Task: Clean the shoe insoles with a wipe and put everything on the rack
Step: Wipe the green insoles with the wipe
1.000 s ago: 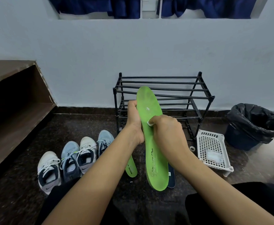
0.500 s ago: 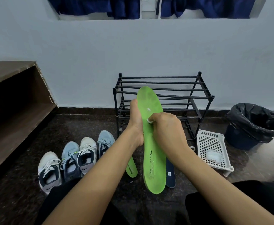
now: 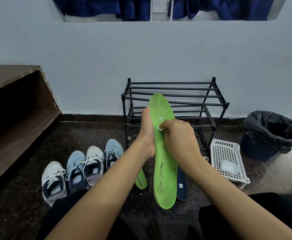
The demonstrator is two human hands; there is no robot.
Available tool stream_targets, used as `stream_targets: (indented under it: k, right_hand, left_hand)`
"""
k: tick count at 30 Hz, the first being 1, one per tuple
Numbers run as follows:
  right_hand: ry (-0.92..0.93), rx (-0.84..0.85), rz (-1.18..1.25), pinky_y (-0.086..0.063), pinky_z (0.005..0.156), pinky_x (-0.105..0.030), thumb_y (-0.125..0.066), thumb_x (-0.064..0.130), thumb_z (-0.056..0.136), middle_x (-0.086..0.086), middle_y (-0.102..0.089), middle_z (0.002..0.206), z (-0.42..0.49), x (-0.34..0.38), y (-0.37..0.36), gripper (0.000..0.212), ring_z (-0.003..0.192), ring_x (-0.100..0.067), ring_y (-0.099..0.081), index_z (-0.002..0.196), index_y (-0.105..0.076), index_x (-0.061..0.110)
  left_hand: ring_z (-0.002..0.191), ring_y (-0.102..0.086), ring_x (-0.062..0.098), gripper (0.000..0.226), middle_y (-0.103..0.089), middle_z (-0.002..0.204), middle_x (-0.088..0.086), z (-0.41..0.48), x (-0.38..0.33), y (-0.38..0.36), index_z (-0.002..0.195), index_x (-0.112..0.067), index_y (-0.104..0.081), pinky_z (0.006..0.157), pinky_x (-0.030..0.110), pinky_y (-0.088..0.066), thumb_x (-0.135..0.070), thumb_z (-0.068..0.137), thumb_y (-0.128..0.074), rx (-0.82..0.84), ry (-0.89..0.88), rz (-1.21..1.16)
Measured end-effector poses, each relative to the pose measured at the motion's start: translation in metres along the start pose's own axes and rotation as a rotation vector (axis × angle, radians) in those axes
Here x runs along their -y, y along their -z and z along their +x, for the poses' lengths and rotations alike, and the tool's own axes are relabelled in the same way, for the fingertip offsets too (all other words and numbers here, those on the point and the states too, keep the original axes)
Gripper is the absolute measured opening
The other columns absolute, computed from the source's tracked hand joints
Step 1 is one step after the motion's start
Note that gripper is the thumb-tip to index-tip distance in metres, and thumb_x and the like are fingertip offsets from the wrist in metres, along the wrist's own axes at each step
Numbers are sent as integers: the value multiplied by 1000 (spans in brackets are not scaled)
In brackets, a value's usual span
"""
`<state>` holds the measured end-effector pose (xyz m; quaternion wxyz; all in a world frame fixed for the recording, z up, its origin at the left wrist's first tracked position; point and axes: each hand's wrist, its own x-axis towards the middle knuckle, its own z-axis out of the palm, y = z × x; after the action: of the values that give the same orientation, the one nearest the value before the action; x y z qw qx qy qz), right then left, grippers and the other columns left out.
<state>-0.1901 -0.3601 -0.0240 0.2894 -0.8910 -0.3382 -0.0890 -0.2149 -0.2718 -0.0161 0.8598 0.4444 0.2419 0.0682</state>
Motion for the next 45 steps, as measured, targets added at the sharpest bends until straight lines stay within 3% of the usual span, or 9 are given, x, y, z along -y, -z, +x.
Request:
stream_targets:
  k: [9, 23, 28, 32, 45]
  right_hand:
    - [28, 30, 14, -46, 80, -34, -49, 1, 87, -8, -66, 101, -10, 8, -6, 34, 96, -29, -59, 108, -68, 19]
    - [49, -27, 44, -46, 83, -39, -51, -4, 84, -9, -68, 101, -4, 5, -1, 32, 98, -29, -58, 105, -69, 12]
    - [81, -16, 25, -46, 84, -38, -51, -4, 85, -9, -68, 99, -11, 8, -5, 32, 96, -31, -59, 106, -68, 12]
    - [72, -53, 60, -47, 82, -39, -53, -5, 82, -10, -68, 97, -3, 3, -4, 30, 97, -31, -58, 102, -70, 10]
    - [83, -72, 65, -49, 79, -41, -53, -7, 81, -9, -68, 94, -7, 5, -10, 32, 94, -32, -59, 100, -71, 11]
  left_hand:
    - [62, -49, 20, 48, -53, 72, 5, 4, -7, 6, 75, -15, -55, 56, 28, -39, -54, 90, -32, -36, -64, -52]
    - [53, -53, 18, 54, -57, 61, 2, 4, -8, 4, 69, -15, -57, 53, 24, -41, -56, 91, -31, -1, -43, -36]
    - [78, -62, 30, 60, -64, 77, 11, 8, -9, 7, 83, -9, -64, 66, 33, -49, -59, 90, -31, -1, -50, -77]
    - [53, -54, 18, 58, -58, 60, 2, 6, -7, 4, 66, -15, -59, 55, 26, -41, -59, 91, -30, 5, -40, -32]
    - [54, -52, 18, 54, -56, 61, 2, 7, -8, 6, 63, -15, -57, 55, 27, -39, -55, 90, -32, -26, -49, -59]
